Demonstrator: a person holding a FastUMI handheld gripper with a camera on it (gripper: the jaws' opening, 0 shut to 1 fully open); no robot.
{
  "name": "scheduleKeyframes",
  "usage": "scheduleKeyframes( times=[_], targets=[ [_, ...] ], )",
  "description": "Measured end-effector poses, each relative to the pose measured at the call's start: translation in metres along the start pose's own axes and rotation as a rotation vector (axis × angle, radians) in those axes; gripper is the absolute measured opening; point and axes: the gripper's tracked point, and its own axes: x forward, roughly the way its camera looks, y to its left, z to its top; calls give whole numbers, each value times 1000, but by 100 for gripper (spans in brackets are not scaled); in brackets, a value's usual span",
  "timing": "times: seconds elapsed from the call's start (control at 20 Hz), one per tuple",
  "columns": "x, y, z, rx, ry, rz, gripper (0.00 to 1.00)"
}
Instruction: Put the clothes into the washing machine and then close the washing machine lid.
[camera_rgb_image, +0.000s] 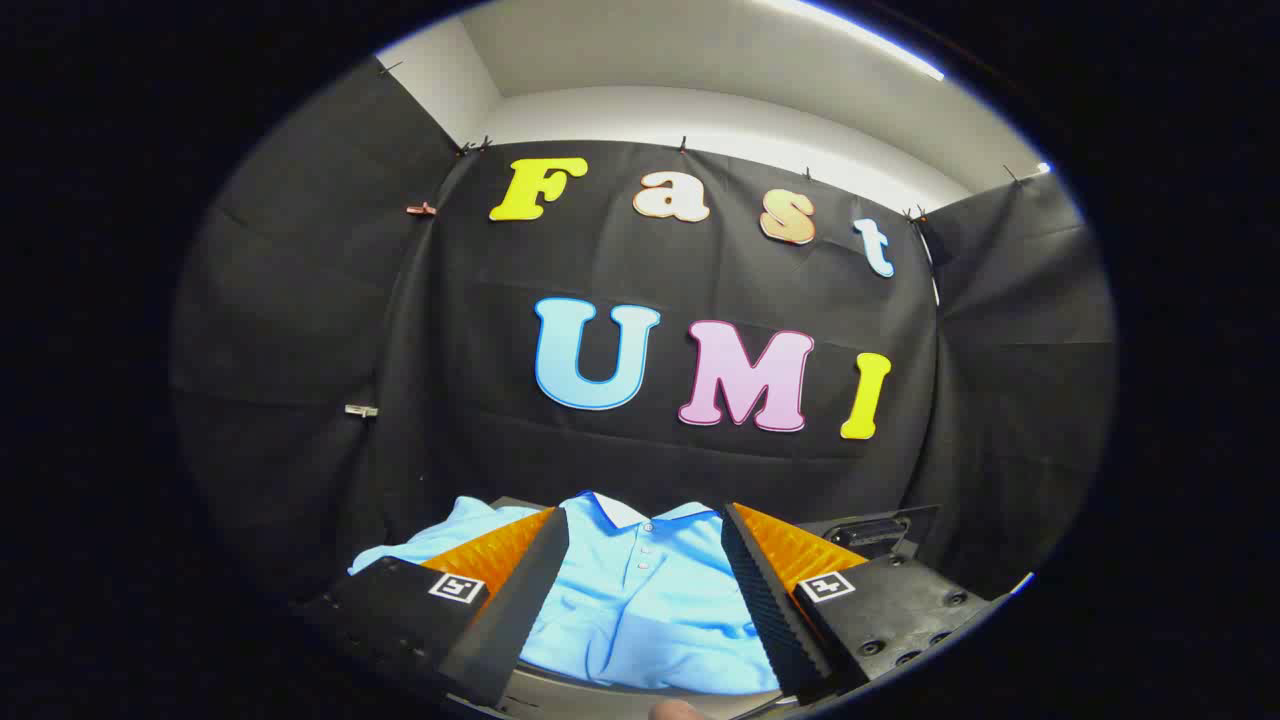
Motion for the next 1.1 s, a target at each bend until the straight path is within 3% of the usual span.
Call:
scheduleKeyframes(
  times=[1.1],
  targets=[
    [9, 2, -21, -17, 84, 37, 96]
  ],
)
